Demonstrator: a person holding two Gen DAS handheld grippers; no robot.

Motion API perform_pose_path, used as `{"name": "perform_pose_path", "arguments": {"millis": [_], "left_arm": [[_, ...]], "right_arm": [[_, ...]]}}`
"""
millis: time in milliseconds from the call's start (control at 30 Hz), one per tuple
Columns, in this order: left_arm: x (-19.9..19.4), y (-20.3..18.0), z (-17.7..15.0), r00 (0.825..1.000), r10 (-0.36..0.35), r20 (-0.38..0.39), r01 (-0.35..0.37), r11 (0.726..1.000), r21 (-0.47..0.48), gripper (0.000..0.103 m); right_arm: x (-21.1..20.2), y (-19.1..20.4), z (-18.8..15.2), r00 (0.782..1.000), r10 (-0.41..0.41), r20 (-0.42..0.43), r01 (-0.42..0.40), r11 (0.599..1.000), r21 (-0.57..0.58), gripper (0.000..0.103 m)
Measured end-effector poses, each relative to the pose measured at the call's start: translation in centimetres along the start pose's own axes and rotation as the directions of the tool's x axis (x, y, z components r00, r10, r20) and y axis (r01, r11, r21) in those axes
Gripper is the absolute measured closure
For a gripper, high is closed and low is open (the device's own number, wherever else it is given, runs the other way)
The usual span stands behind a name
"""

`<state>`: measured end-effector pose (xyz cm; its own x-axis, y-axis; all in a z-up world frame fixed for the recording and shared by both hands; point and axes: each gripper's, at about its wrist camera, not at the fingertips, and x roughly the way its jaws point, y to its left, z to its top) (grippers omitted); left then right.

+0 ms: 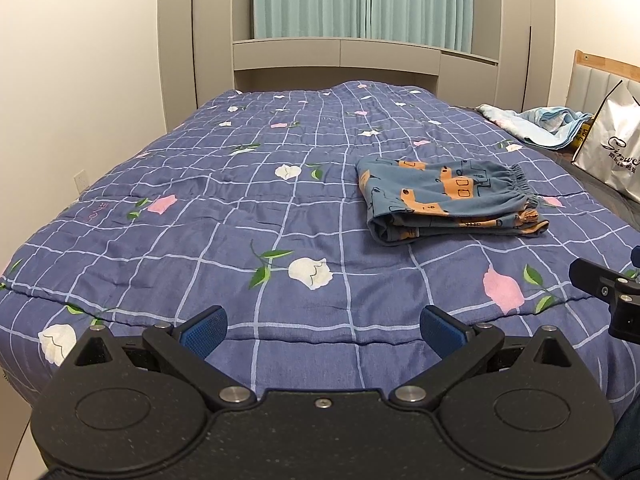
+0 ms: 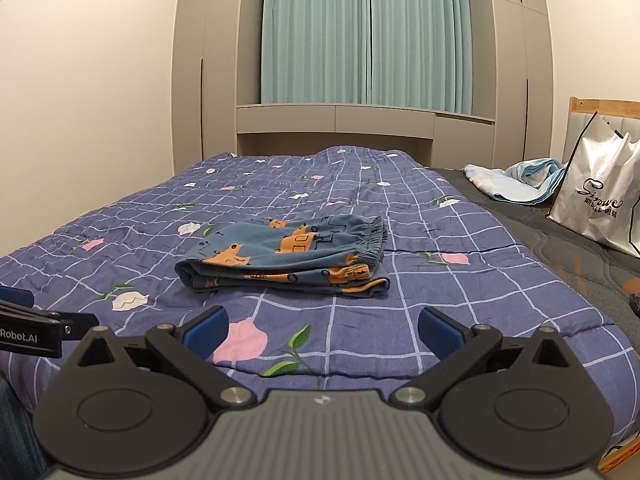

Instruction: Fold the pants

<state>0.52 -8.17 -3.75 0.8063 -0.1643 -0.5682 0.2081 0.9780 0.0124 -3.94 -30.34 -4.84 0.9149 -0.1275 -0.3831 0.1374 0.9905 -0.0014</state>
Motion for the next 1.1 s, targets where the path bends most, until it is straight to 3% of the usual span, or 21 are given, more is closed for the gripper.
{"name": "perform_pose_path", "arguments": {"millis": [1100], "left_arm": [[-0.07,-0.23,-0.22,1.0,-0.009,-0.007,0.009,1.0,0.008,0.001]], "right_arm": [[0.08,-0.16,-0.03,1.0,0.001,-0.003,-0.001,1.0,0.003,0.0]]}}
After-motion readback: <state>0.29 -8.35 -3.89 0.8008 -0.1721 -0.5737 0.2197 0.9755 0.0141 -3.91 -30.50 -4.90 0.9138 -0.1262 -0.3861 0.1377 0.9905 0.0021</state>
